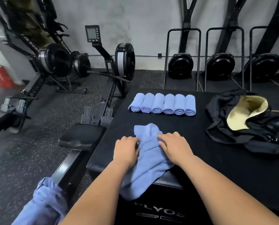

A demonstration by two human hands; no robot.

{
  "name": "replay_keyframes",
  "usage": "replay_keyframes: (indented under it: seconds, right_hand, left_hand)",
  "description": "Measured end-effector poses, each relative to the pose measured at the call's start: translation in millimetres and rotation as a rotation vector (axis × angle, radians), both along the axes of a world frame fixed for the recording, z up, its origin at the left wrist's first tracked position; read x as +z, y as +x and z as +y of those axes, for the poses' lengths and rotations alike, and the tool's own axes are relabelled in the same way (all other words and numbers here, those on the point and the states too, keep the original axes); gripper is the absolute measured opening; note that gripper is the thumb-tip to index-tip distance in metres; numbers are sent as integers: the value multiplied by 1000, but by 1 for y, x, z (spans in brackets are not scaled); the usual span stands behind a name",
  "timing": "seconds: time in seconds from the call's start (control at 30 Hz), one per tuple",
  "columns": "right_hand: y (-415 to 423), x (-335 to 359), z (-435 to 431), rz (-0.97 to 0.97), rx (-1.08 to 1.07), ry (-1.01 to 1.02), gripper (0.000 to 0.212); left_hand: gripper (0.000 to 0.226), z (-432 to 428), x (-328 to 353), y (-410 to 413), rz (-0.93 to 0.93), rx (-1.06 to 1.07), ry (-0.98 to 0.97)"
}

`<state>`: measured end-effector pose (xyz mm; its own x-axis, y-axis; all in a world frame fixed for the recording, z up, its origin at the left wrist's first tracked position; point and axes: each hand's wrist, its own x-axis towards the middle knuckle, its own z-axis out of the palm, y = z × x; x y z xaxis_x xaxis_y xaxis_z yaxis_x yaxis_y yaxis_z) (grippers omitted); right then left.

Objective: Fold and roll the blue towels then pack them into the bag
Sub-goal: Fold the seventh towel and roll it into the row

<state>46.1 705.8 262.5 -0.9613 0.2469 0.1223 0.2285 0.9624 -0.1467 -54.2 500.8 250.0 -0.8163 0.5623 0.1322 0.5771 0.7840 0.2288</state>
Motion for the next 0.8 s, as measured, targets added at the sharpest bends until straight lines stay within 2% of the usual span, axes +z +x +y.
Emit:
replay_keyframes:
  seconds: [0.13,0.23,0.27,0.33,0.4,0.43,0.47,0.53,0.6,0.67,0.8]
  right_hand:
    - [-11,1,-6,-30,-52,-1,35]
    - [-20,4,-2,-34,-79,-2,23]
    - [-23,6,0,23,-76,-69,18]
    - [-28,16,9,266,-119,-324,11]
    - [-30,32,29,530,-334,-534,12]
    - [-29,38,43,574,-473,-575,12]
    - [-25,41,58,537,-598,-579,11]
    - [-12,33,83,341,-752,-557,15]
    - [2,20,89,186,-758,-507,34]
    - [12,6,81,160,-675,-367,43]
    - [23,-15,53,144,-290,-32,29]
  left_hand:
    - [41,3,0,-11,26,-75,228]
    - [43,9,6,-15,142,-102,334]
    - [42,11,7,-15,173,-94,360]
    - [45,15,8,-17,205,-64,398]
    - [52,19,8,-18,204,-30,399]
    - [54,20,8,-19,210,-22,389]
    - [54,22,7,-19,216,-29,378]
    - [51,27,3,-18,217,-80,350]
    - [46,33,-2,-15,179,-160,289]
    - [38,41,-6,-12,121,-228,230]
    - [42,60,-10,-2,26,-354,214]
